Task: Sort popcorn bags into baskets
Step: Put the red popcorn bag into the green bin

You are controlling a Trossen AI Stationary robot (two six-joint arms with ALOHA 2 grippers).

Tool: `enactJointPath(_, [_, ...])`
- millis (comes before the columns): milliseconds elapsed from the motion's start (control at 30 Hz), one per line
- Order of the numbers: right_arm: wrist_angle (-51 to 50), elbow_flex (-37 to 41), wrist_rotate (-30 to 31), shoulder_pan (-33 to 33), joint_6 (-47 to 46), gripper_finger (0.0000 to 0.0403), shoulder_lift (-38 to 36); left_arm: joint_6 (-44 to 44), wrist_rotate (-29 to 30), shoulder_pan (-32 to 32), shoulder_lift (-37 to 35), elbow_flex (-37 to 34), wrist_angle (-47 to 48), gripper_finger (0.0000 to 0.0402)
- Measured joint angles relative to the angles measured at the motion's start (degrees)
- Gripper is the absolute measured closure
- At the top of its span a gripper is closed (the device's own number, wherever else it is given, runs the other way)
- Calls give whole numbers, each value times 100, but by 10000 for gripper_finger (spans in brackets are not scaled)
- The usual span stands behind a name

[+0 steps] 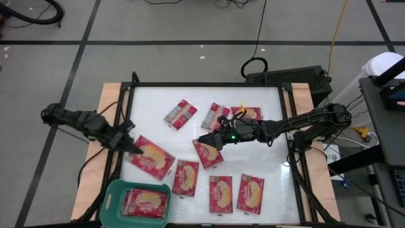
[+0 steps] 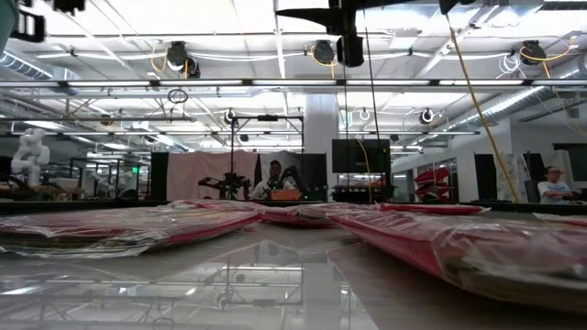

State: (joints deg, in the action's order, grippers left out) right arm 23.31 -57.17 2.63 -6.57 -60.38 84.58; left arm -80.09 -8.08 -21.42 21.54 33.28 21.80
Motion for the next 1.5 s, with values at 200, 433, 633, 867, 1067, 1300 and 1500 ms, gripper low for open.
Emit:
enactJointPath(200, [-2, 0, 11, -28, -61, 242, 0, -357, 698, -1393, 290, 0, -82, 383])
enactJointPath(433, [0, 0, 28, -78, -63, 244, 0, -1256, 2239, -3020, 994, 0, -105, 383])
enactJointPath(633, [-1, 0, -130, -103, -38, 245, 0, -2723, 3416, -4250, 1750, 0, -112, 380])
enactJointPath(867, [-2, 0, -442, -105, -39, 245, 0, -3965, 4359, -5103, 2564, 0, -287, 378])
enactJointPath(1067, [-2, 0, -429, -105, -8, 245, 0, -4615, 4363, -5345, 3278, 0, -498, 377])
enactJointPath(1300, [-2, 0, -424, -105, -2, 245, 0, -4754, 4351, -5322, 3689, 0, -542, 376])
enactJointPath(1500, [-1, 0, -421, -105, -2, 245, 0, -4725, 4262, -5291, 3734, 0, -511, 371])
